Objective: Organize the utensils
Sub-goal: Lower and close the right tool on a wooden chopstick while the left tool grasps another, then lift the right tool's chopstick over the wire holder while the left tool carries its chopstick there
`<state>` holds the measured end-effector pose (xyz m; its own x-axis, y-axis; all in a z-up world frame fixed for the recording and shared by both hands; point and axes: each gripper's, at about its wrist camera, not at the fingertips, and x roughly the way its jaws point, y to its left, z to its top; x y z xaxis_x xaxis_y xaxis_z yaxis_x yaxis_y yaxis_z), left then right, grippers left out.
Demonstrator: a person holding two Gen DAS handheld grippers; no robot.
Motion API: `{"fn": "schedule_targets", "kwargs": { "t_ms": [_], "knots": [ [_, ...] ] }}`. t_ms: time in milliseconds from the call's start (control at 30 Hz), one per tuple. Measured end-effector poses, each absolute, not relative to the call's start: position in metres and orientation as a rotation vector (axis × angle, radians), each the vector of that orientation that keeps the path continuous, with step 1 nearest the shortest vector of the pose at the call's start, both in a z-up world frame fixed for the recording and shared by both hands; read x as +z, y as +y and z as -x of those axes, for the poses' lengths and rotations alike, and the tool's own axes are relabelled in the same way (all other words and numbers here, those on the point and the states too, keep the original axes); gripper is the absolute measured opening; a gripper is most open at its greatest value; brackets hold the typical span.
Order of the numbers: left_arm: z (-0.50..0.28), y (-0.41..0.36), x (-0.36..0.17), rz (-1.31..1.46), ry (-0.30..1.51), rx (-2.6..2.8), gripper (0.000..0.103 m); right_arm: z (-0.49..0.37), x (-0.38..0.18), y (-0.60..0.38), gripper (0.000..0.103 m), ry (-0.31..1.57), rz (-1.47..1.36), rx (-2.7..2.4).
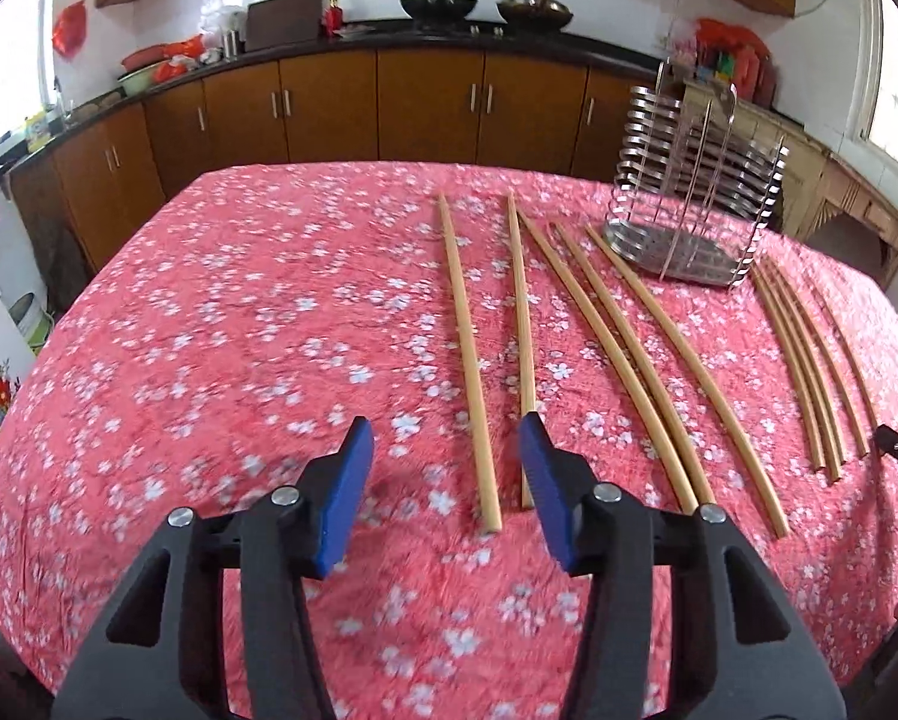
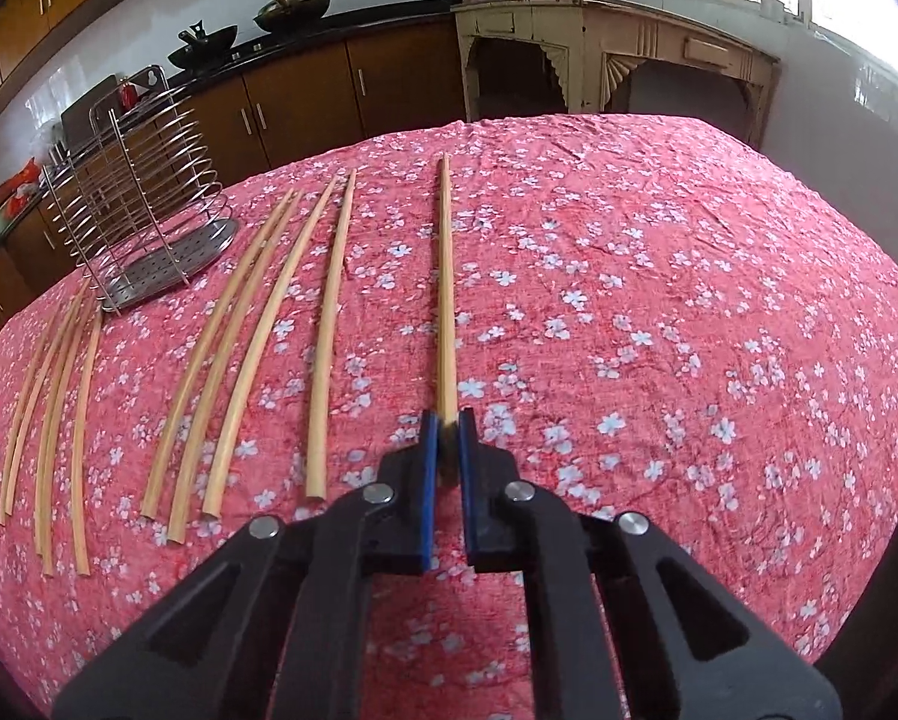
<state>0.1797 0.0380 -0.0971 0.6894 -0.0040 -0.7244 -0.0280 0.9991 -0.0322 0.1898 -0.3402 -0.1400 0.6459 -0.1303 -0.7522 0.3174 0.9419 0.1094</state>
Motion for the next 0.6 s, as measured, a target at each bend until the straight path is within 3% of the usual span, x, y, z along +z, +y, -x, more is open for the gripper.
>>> {"fn": "schedule_targets", "kwargs": {
  "t_ms": [167,300,367,600],
  "knots": [
    [-0.192,0.036,-0.107,0.035,0.886,0.002,0.036,-0.186,-0.139,-0.34,0.008,0.835,-0.236,-0.255],
    [-0.195,0.033,-0.108,-0.026,0.896,0.037,0.015,-0.189,-0.137,-0.341,0.008,0.847,-0.235,-0.253],
    [-0.2,0.037,-0.107,-0.029,0.91,0.04,0.01,-0.194,-0.136,-0.345,0.008,0.86,-0.242,-0.257],
    [-0.232,0.055,-0.103,-0.064,0.93,0.069,0.009,-0.225,-0.129,-0.379,0.008,0.905,-0.272,-0.291]
  ]
}}
